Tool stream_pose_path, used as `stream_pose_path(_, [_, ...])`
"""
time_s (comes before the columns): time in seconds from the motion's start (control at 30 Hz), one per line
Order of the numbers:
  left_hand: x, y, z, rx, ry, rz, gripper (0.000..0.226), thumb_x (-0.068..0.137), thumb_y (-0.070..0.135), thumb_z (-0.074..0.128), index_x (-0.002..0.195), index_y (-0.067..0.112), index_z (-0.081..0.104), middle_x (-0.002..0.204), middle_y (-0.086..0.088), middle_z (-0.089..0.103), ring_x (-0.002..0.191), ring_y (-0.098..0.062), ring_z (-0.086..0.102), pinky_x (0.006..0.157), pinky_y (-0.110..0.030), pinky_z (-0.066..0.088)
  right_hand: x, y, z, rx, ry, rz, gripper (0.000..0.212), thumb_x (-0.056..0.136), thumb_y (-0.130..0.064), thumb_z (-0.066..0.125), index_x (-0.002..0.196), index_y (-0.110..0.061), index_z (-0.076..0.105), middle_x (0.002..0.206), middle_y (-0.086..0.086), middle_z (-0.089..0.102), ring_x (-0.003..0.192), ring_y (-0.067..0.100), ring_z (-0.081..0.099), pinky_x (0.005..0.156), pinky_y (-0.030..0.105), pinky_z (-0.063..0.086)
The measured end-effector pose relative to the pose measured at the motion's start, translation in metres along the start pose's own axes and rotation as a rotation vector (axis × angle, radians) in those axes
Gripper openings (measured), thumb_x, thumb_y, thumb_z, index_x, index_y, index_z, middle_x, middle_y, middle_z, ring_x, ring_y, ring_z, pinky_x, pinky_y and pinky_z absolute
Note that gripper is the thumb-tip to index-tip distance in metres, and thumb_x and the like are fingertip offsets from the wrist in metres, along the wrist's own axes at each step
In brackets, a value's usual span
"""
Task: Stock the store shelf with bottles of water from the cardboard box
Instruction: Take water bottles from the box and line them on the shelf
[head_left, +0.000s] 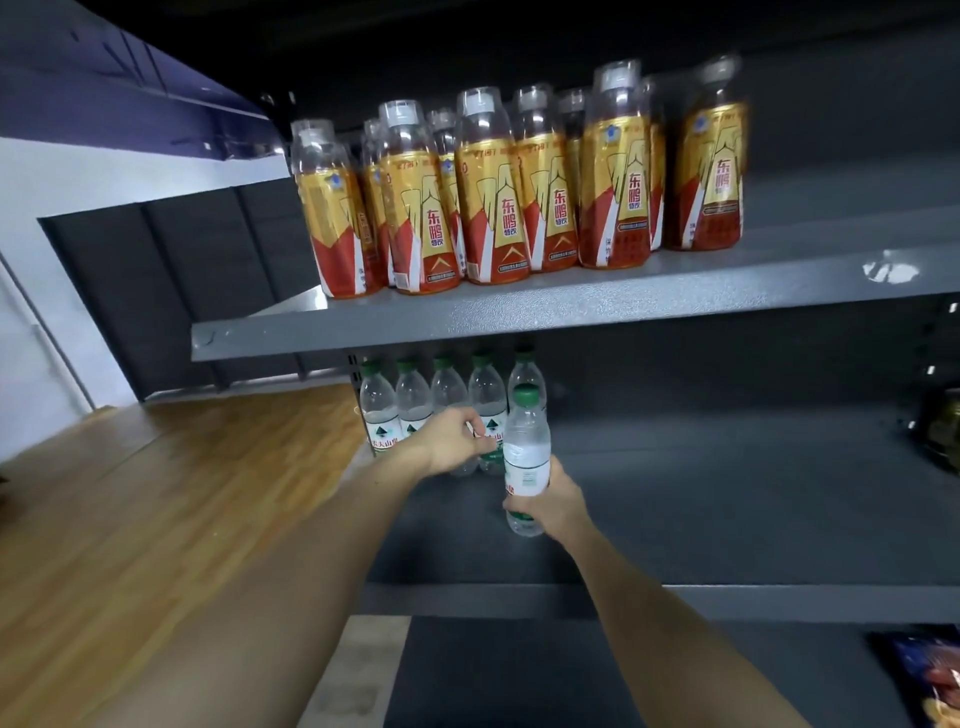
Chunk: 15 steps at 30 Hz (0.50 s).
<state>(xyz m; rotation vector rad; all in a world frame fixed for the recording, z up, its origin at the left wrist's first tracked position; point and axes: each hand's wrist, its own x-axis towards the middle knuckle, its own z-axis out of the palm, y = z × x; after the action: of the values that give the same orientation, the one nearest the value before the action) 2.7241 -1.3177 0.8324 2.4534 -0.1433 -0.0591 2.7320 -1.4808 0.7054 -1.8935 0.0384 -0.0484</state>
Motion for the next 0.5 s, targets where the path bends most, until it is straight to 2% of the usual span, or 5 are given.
stream_pose_path(0.03, [0.002,0.002,0.001,-0.003,0.006,0.001,0.027,0.089,0.034,0.071,0.100,0.015,0.055,0.074,0.000,0.058,0.045,-0.008,0.046,0.044,-0.023,0.034,0.000,0.002,0.000,0.009,-0.013,-0.006,0.064,0.061,-0.018,0.088,0.115,-0.023,0.055,0.108,-0.005,0.067,0.100,0.016,0.064,0.082,0.027,0.048])
stream_pose_path(0.1, [0.005,0.006,0.003,-0.004,0.022,0.010,0.038,0.087,0.037,0.073,0.111,0.014,0.055,0.085,-0.001,0.059,0.064,-0.012,0.053,0.056,-0.024,0.042,0.002,0.004,0.000,0.014,-0.038,-0.008,0.063,0.062,-0.017,0.088,0.115,-0.023,0.054,0.108,-0.005,0.068,0.101,0.015,0.065,0.080,0.025,0.046])
stream_pose_path(0.3, [0.019,0.014,0.007,-0.075,0.091,0.016,0.075,0.079,0.047,0.077,0.139,0.012,0.046,0.104,0.000,0.059,0.099,-0.018,0.059,0.089,-0.031,0.047,0.010,-0.001,-0.001,-0.056,-0.092,0.031,0.073,0.056,-0.025,0.092,0.116,-0.023,0.049,0.113,-0.006,0.064,0.106,0.016,0.061,0.087,0.029,0.047])
stream_pose_path(0.43, [0.021,0.028,0.013,-0.091,0.105,0.091,0.059,0.080,0.040,0.078,0.128,0.014,0.055,0.103,-0.005,0.060,0.094,-0.018,0.058,0.087,-0.030,0.046,0.017,-0.006,-0.007,-0.070,-0.131,0.010,0.085,0.047,-0.040,0.092,0.119,-0.022,0.051,0.112,-0.007,0.064,0.105,0.012,0.062,0.095,0.034,0.051])
stream_pose_path(0.5, [0.023,0.035,0.014,-0.059,0.124,0.120,0.054,0.078,0.040,0.080,0.121,0.013,0.061,0.099,-0.005,0.062,0.091,-0.019,0.059,0.088,-0.032,0.048,0.017,-0.013,-0.018,-0.042,-0.178,-0.031,0.082,0.055,-0.029,0.093,0.124,-0.023,0.048,0.114,-0.007,0.063,0.106,0.010,0.061,0.095,0.031,0.050])
